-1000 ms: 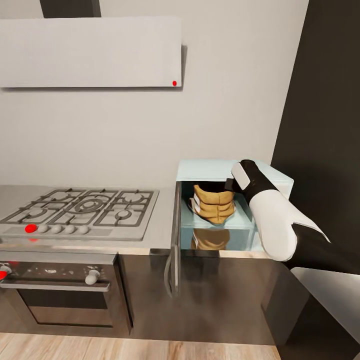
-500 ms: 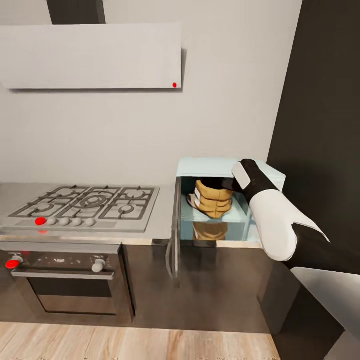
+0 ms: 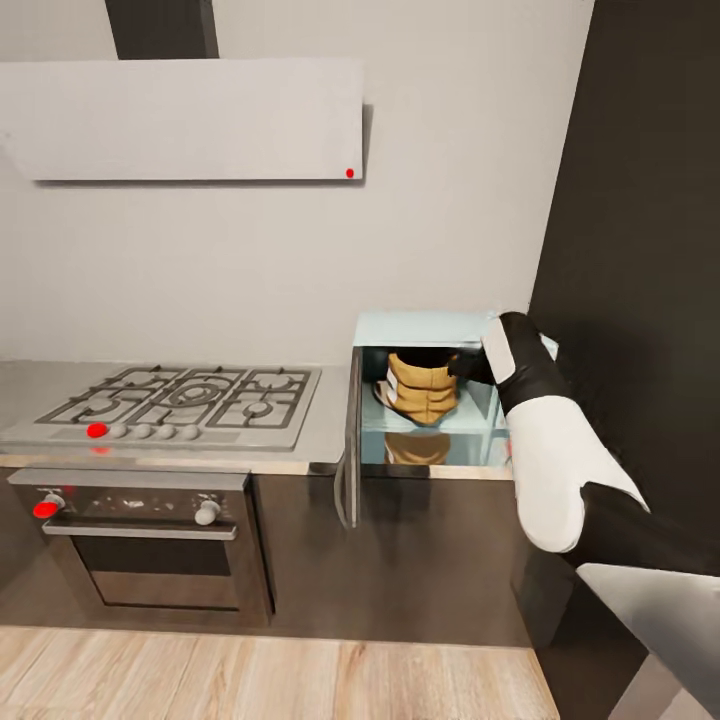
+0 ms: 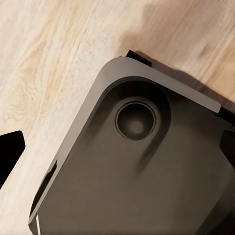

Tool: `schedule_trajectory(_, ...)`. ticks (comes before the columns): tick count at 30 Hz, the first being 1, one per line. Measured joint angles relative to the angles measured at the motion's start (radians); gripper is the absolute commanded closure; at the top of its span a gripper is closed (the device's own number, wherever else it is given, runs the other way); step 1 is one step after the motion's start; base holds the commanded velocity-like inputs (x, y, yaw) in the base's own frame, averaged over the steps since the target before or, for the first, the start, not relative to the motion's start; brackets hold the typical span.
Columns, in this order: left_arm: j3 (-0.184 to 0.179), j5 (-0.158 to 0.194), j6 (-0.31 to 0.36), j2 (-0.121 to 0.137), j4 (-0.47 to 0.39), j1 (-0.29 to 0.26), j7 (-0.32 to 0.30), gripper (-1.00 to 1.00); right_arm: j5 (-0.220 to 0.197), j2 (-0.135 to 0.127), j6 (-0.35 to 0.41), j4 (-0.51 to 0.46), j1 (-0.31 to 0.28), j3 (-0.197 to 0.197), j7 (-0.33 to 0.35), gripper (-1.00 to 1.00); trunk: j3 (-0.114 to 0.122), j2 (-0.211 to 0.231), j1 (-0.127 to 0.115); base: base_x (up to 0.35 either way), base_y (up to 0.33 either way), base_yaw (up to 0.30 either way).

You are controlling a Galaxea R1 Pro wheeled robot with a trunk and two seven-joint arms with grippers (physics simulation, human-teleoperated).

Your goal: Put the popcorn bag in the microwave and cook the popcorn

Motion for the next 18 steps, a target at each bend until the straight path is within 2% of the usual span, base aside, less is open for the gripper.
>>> schedule_trajectory(3,-0.001,0.000,0.000,0.001,0.000,0.000,0.000,-1.00,0.002,0.000,0.000,-0.005,0.132,0.001,0.098,-1.00,0.000,0.000,0.000,0.000,0.000,0.000)
schedule_trajectory(5,-0.001,0.000,0.000,0.001,0.000,0.000,0.000,-1.00,0.002,0.001,-0.009,-0.008,0.168,0.002,0.143,-1.00,0.000,0.000,0.000,0.000,0.000,0.000)
schedule_trajectory(7,-0.002,0.000,0.000,0.001,0.000,0.000,0.000,-1.00,0.003,0.001,-0.082,-0.009,0.176,0.002,0.158,-1.00,0.000,0.000,0.000,0.000,0.000,0.000)
schedule_trajectory(9,-0.002,0.000,0.000,0.000,0.000,0.000,0.000,-1.00,0.009,0.008,-0.217,-0.008,0.213,0.008,0.201,-1.00,0.000,0.000,0.000,0.000,0.000,0.000)
schedule_trajectory(10,-0.003,0.000,0.000,0.000,0.000,0.000,0.000,-1.00,0.013,0.019,-0.297,-0.009,0.250,0.035,0.246,-1.00,0.000,0.000,0.000,0.000,0.000,0.000)
schedule_trajectory(12,-0.003,0.000,0.001,0.000,0.000,0.000,-0.001,-1.00,0.028,0.028,-0.442,-0.013,0.313,0.142,0.333,-1.00,0.000,0.000,0.000,0.000,0.000,0.000)
schedule_trajectory(13,-0.003,0.000,0.001,0.000,0.000,0.000,-0.001,-1.00,0.034,0.030,-0.543,-0.013,0.337,0.209,0.363,-1.00,0.000,0.000,0.000,0.000,0.000,0.000)
schedule_trajectory(14,-0.003,0.000,0.001,0.000,0.000,0.000,-0.001,-1.00,0.039,0.031,-0.680,-0.008,0.353,0.262,0.383,-1.00,0.000,0.000,0.000,0.000,0.000,0.000)
schedule_trajectory(16,-0.003,0.000,0.001,0.000,0.000,0.000,-0.001,-1.00,0.039,0.032,-0.796,0.003,0.362,0.290,0.396,-1.00,0.000,0.000,0.000,0.000,0.000,0.000)
schedule_trajectory(18,-0.003,-0.001,0.001,0.000,0.000,0.000,-0.001,-1.00,0.057,0.032,-0.849,0.014,0.376,0.303,0.401,-1.00,0.000,0.000,0.000,0.000,0.000,0.000)
